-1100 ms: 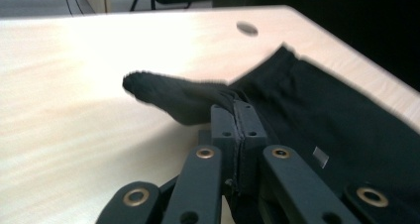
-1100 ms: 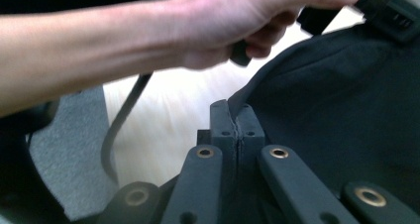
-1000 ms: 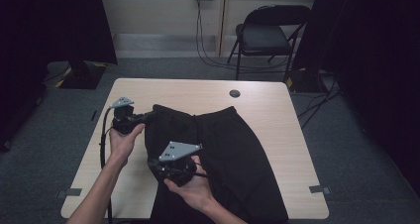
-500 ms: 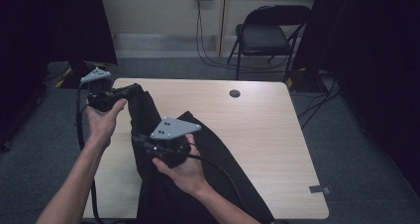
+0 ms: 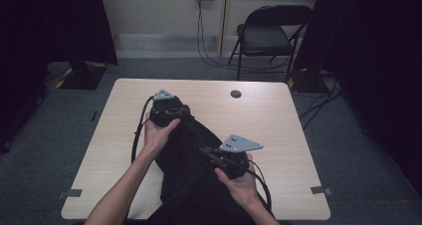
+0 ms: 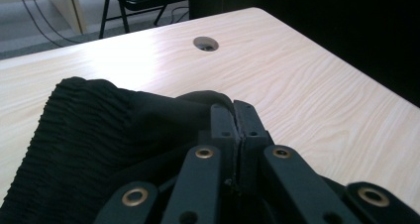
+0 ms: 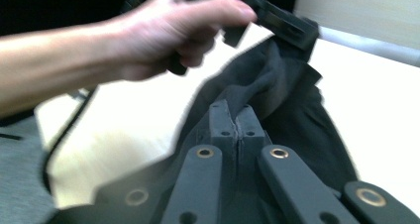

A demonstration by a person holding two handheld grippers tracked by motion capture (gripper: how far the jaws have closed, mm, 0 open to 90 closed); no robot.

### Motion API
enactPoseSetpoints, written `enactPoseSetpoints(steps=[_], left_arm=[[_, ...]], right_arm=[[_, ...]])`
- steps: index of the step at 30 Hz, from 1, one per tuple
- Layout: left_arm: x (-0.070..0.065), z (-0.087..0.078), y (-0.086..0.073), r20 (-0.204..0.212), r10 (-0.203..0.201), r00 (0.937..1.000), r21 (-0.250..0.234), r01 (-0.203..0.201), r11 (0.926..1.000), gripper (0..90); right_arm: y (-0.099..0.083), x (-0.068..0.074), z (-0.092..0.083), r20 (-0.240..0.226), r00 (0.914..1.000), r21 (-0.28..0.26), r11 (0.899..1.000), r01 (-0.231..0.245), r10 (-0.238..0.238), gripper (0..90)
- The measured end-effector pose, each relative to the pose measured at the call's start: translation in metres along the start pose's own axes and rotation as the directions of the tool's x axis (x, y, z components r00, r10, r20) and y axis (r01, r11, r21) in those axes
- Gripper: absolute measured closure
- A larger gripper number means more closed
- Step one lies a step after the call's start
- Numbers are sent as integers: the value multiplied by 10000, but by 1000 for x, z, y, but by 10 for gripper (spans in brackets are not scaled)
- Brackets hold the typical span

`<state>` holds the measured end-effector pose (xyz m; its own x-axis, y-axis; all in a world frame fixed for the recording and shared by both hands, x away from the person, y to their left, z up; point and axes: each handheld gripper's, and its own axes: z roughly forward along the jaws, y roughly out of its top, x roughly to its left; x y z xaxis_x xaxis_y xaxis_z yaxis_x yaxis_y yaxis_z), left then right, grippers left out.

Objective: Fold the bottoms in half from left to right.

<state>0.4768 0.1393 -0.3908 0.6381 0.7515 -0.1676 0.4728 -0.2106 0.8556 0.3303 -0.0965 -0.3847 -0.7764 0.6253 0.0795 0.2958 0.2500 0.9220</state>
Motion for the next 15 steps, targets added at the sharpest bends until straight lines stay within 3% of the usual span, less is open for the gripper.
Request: enactPoseSetpoints(steps=[6,7,8,10,11,13,15], left_arm=[[-1,43,-16,225,-116,9997,687,101,9976,881],[-1,47,-19,349,1,9994,671,-25,9977,818],[-1,50,-20,382,-80,9992,628,56,9980,818],[1,47,-20,556,-189,9983,378,168,9991,624],[1,41,-19,462,19,9989,323,-34,9995,574],[4,25,-16,177,244,9995,266,-249,9993,489],[8,7,-18,-49,385,9992,314,-383,9988,489]], right_arm=[[-36,-22,-2,681,9977,1168,9931,-128,48,892],[-48,-30,0,920,9958,1607,9869,-172,23,892],[-48,-30,0,920,9958,1607,9869,-172,23,892],[-59,-38,2,1129,9936,1975,9798,-303,79,892],[-63,-42,2,1261,9920,2138,9763,-345,74,892],[-75,-53,1,1402,9897,2409,9686,-611,275,892],[-78,-55,1,1414,9894,2451,9671,-679,337,892]])
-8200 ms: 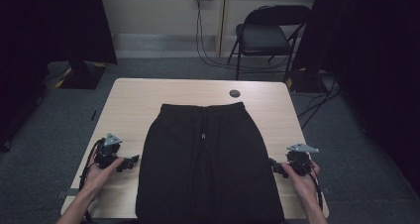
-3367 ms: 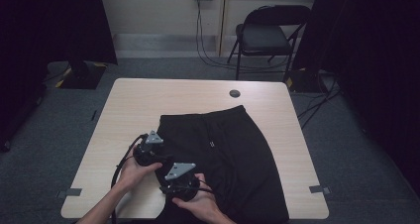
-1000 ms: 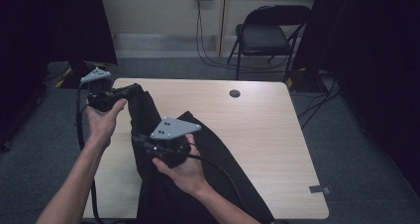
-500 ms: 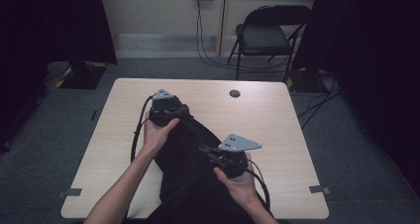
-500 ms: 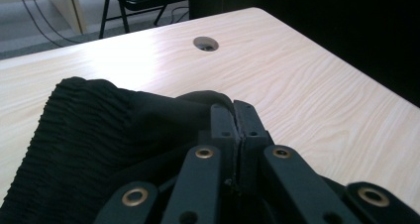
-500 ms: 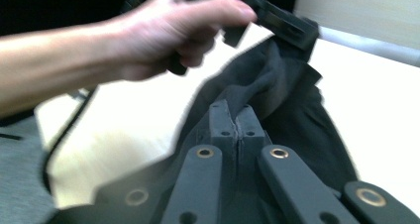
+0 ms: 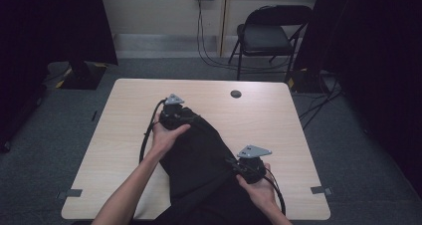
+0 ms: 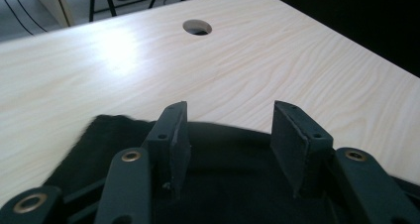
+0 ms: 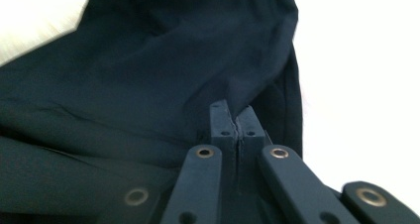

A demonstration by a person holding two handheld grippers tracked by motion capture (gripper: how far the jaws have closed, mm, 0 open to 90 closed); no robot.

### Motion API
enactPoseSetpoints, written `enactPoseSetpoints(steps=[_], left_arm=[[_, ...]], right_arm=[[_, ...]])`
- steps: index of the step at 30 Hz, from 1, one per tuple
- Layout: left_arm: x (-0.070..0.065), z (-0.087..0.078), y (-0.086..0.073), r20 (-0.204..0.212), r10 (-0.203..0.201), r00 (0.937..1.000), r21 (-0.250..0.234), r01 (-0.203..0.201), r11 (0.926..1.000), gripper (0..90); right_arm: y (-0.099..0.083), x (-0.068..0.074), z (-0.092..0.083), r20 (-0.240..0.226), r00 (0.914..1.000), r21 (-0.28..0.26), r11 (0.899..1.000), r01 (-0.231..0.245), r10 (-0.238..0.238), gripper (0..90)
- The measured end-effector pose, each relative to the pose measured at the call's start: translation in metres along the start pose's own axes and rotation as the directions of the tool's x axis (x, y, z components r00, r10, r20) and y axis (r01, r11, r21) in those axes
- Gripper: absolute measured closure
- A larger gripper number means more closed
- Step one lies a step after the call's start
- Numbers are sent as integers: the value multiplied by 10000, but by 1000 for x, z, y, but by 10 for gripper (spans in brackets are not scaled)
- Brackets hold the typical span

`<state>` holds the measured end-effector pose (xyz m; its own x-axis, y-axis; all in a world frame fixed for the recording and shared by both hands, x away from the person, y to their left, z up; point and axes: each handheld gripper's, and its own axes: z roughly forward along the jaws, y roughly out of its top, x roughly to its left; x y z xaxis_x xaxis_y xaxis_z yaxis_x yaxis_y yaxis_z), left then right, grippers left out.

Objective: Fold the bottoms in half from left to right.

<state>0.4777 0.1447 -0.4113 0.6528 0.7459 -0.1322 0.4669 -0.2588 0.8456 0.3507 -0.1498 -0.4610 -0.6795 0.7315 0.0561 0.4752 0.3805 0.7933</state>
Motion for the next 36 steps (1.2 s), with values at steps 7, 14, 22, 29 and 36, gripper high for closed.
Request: enactPoseSetpoints(steps=[7,14,22,29,36], left_arm=[[9,-48,-57,80,-12,10000,887,5,9961,664],[9,-46,-90,161,709,9974,2126,-727,9744,716],[8,-23,-102,-704,1268,9894,2806,-1023,9543,652],[24,-12,-95,-1240,1153,9856,2627,-794,9616,635],[40,8,-82,-1762,1162,9775,2405,-717,9680,636]], right_arm=[[1,-2,3,74,9999,203,9997,115,-117,887],[6,-13,-2,290,9994,311,9994,180,-189,889],[-14,-44,-8,732,9960,561,9969,-550,508,880],[-16,-36,-15,794,9966,591,9980,-244,197,732],[5,-4,-14,-228,9989,-379,9985,395,-404,601]])
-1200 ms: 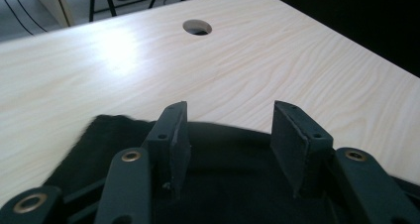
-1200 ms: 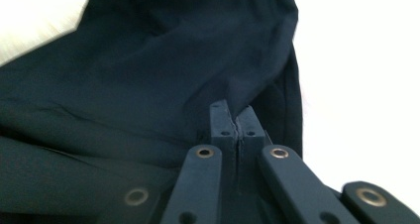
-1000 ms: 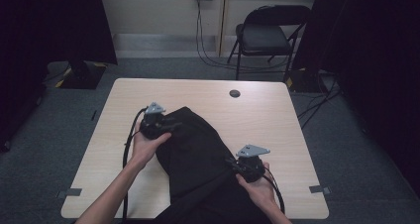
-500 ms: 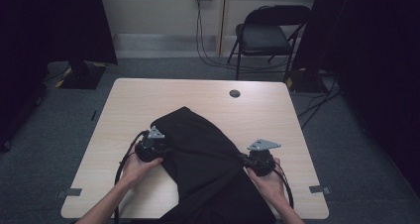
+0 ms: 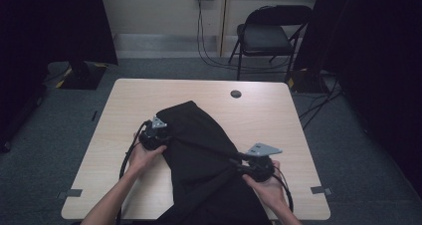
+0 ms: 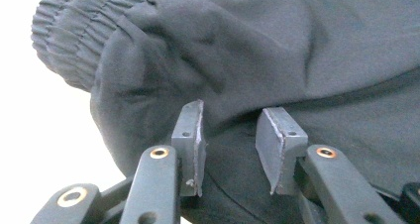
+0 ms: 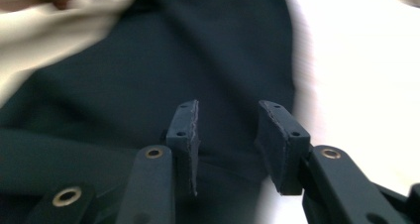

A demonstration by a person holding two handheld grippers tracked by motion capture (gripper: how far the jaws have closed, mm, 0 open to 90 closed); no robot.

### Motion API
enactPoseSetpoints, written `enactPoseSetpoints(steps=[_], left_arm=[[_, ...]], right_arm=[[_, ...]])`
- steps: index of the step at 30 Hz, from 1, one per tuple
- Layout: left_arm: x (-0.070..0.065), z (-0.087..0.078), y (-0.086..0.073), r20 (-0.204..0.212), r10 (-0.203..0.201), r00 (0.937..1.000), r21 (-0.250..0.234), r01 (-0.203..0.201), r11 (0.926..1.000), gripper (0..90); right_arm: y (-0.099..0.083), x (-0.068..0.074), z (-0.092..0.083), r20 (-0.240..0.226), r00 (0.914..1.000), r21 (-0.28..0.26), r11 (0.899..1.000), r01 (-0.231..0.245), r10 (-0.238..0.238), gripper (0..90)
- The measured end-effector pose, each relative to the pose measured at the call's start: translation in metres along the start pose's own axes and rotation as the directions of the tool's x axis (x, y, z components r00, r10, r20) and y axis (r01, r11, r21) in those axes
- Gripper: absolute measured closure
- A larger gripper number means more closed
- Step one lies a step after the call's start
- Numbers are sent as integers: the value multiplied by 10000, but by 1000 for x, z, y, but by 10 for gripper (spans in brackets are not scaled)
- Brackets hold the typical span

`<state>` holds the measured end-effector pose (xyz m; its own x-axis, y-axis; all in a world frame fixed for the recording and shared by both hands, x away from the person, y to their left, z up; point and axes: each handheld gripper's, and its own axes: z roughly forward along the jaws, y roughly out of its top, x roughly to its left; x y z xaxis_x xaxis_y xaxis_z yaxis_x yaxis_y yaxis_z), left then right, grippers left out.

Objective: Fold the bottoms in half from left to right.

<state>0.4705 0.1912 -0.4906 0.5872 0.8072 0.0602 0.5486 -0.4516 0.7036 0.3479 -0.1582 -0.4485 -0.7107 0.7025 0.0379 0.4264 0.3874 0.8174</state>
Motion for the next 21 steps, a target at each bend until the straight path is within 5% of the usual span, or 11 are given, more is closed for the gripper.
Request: enactPoseSetpoints(steps=[4,6,10,13,16,18,20,21], left_arm=[[-4,7,6,-751,206,9970,-107,-215,9997,636],[-5,7,7,-807,61,9967,-39,-64,10000,627],[-7,-9,5,46,-357,9994,-114,358,9993,580],[-20,-32,2,549,45,9985,-292,-29,9996,580],[-37,-49,-14,1160,295,9928,-511,-237,9984,580],[-44,-51,-25,1226,520,9911,-469,-466,9978,576],[-42,-48,-26,1280,357,9911,-436,-303,9986,560],[-41,-46,-25,1162,278,9928,-484,-223,9986,556]], right_arm=[[10,54,29,-1302,9874,251,9953,939,-899,552],[9,60,33,-1533,9844,258,9955,913,-863,538],[-1,76,44,-2536,9599,499,9894,1364,-1195,487],[-9,79,46,-3105,9445,741,9879,1363,-1070,440],[-14,81,47,-3102,9428,893,9836,1566,-1219,429],[-17,80,49,-2901,9501,1063,9827,1515,-1151,472],[-22,81,54,-2758,9517,1362,9747,1773,-1346,589],[-22,82,54,-2741,9496,1223,9738,1916,-1524,725]])
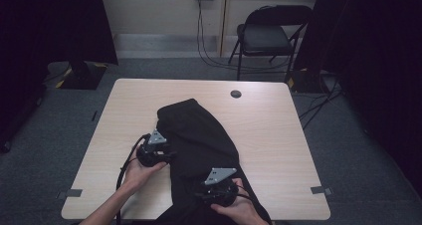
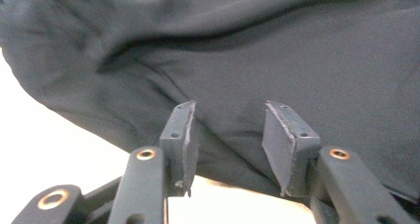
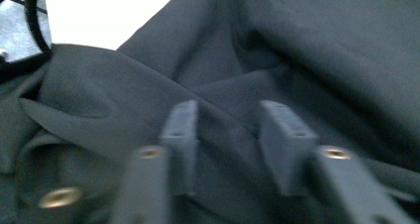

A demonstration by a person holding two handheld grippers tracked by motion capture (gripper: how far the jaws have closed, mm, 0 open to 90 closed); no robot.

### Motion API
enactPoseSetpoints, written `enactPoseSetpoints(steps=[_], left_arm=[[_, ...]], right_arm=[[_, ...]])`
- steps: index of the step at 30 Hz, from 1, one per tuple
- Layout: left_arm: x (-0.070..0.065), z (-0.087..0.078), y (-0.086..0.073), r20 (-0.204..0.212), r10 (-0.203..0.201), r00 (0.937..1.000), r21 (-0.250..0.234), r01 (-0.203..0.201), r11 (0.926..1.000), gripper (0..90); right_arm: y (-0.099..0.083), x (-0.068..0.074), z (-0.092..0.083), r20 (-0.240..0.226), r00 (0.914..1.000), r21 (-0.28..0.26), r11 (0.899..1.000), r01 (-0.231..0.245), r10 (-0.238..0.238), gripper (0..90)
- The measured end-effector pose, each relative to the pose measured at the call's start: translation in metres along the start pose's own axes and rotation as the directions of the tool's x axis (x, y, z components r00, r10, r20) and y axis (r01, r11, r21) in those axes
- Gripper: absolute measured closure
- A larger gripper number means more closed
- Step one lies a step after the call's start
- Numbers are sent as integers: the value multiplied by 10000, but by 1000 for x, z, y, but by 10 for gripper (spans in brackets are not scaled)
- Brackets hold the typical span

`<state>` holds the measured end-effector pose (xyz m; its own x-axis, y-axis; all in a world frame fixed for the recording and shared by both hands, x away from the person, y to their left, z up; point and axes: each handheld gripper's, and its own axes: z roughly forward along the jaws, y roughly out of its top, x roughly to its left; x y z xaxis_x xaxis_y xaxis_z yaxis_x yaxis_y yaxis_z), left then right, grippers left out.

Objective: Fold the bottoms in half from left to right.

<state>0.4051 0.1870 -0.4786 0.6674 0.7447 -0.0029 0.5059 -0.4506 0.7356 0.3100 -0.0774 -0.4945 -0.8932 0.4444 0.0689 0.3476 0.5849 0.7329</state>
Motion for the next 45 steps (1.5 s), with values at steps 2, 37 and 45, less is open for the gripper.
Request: enactPoseSetpoints(steps=[2,37,45], left_arm=[[4,7,-1,-119,-156,9998,214,159,9996,556],[35,34,9,-898,-820,9926,-35,820,9966,583],[32,26,5,-337,-482,9983,317,493,9983,532]], right_arm=[[2,0,-4,-175,9998,52,10000,67,-66,869],[12,-71,-42,2130,9722,-855,9930,-810,976,624],[40,-107,16,2657,9603,-301,9964,-792,844,542]])
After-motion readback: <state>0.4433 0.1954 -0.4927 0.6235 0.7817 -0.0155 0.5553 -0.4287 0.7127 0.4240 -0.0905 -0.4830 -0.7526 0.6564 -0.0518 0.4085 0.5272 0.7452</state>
